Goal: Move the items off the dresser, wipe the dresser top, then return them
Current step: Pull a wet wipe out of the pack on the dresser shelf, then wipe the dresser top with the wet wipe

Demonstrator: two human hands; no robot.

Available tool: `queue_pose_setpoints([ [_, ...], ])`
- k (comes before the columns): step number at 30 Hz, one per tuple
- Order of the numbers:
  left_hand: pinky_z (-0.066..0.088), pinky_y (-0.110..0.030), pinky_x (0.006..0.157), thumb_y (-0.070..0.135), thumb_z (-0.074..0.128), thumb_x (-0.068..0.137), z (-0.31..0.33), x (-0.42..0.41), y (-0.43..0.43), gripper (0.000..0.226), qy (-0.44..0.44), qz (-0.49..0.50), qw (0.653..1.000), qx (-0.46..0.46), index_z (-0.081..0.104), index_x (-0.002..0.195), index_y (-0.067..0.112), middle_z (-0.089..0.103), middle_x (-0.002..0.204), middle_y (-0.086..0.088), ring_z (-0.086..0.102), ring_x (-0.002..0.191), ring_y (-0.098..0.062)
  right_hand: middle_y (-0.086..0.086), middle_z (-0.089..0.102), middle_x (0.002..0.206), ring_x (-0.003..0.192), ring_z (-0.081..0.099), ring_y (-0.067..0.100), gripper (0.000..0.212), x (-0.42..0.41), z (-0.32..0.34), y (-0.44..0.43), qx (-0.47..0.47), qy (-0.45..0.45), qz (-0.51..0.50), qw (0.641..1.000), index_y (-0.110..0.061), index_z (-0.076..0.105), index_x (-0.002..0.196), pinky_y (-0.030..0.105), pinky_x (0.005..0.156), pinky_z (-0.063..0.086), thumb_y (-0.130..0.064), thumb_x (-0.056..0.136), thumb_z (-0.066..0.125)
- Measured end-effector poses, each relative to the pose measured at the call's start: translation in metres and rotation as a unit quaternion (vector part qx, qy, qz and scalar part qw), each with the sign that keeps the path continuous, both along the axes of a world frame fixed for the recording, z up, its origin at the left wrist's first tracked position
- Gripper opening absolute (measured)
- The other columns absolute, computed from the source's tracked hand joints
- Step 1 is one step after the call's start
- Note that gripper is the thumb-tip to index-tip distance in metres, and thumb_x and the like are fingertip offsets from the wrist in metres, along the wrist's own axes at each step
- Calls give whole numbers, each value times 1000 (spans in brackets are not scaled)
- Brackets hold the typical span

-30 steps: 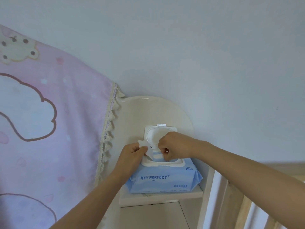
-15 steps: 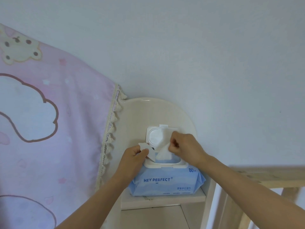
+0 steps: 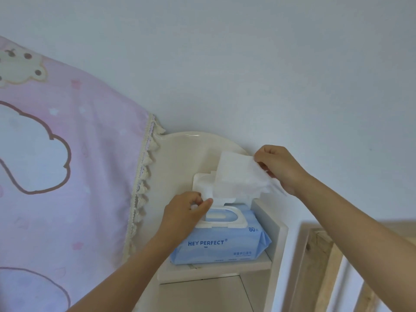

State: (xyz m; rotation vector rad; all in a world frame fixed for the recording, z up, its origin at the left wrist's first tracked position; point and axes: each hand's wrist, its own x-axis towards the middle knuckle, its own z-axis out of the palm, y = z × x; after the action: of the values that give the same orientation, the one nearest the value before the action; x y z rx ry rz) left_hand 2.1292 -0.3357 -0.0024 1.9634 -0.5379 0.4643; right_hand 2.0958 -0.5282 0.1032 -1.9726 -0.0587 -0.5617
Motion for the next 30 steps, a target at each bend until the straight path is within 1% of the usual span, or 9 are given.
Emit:
queue_pose_setpoints([
  [3,43,-29,84,39,55,87,8,-10,-11,20,-63,18,990,121,61,78,22,62,90,9,56,86,-8,-1,38,54,49,33,13,28,-16,0,-7,60,44,12,997,-16,39,59,24,50,27,-5,83,46],
  [7,41,-22,73,41,46,91,9,-20,-21,28,-52,-27,986,157,61,83,19,63,86,4,53,72,-4,-8,42,40,35,40,6,31,-44,-3,-15,109,58,50,991,-14,40,59,14,37,34,-4,89,42],
  [12,39,-5,67,30,46,91,5,-55,-8,22,-18,-99,992,-76,62,77,25,66,78,10,55,73,10,-7,54,46,39,49,5,29,-77,-23,-13,132,53,67,988,-12,50,66,15,40,41,-2,91,39],
  [15,47,-15,63,36,48,88,-7,-82,-4,26,69,-140,972,-177,67,80,21,71,79,5,62,67,-4,-3,49,51,42,43,6,29,-95,-49,-3,106,40,66,991,-13,51,66,15,42,36,1,89,40],
  [17,48,-22,59,20,48,93,-22,-98,-5,21,161,-144,952,-217,65,81,18,71,78,2,62,63,-10,-5,45,49,40,38,5,30,-106,-69,5,100,32,69,992,-12,50,65,14,40,31,4,88,39],
  [20,48,-27,62,24,53,87,-52,-116,-4,9,279,-147,919,-237,61,91,23,68,86,4,63,72,-14,-7,43,47,42,36,4,31,-118,-101,15,109,52,86,989,-15,49,62,12,40,28,1,87,43],
  [24,53,-30,60,26,63,69,-83,-129,-2,26,419,-200,834,-298,65,91,13,70,83,-4,66,71,-19,-11,45,49,43,38,2,24,-128,-137,24,98,86,117,985,-23,52,61,10,43,30,-11,82,49],
  [26,56,-29,60,19,62,64,-95,-139,-4,17,446,-202,783,-384,65,77,8,71,79,-7,67,67,-18,-13,49,48,43,42,-2,30,-134,-153,21,78,101,119,985,-18,51,66,7,45,34,-1,90,44],
  [30,55,-23,53,8,59,72,-111,-156,-10,8,407,-137,777,-460,61,64,8,67,66,-5,64,59,-13,-5,49,63,47,44,-6,28,-149,-183,4,38,109,98,988,-17,50,69,2,48,34,1,90,43],
])
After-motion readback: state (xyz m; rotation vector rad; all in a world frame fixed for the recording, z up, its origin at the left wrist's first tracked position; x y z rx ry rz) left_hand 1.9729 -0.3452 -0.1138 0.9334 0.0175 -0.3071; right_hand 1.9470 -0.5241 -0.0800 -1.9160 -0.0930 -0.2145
